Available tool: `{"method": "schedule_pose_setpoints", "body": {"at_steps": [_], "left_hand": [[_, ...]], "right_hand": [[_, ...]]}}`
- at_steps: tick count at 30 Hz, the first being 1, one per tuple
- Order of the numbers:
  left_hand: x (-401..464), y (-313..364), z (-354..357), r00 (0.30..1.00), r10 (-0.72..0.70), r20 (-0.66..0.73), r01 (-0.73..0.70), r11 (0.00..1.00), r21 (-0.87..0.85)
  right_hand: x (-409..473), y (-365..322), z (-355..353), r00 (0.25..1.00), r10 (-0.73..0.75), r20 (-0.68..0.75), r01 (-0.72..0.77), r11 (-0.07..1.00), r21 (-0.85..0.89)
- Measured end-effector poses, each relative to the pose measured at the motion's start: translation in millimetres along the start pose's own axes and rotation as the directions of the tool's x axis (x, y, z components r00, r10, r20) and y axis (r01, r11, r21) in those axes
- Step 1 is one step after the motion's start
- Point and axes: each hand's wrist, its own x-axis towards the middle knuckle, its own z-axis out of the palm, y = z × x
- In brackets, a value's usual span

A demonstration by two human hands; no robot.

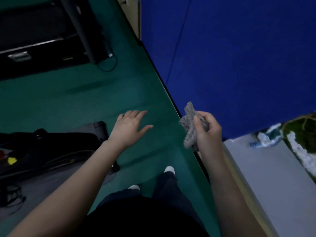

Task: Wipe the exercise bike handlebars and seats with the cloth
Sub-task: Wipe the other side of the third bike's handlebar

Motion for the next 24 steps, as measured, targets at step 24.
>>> {"method": "schedule_pose_setpoints", "body": {"at_steps": [24], "left_hand": [[110,-5,-8,0.834,-0.525,-0.168,0.513,0.851,-0.114]], "right_hand": [[241,-39,53,0.872,-0.149,0.467,0.151,0.988,0.032]]}}
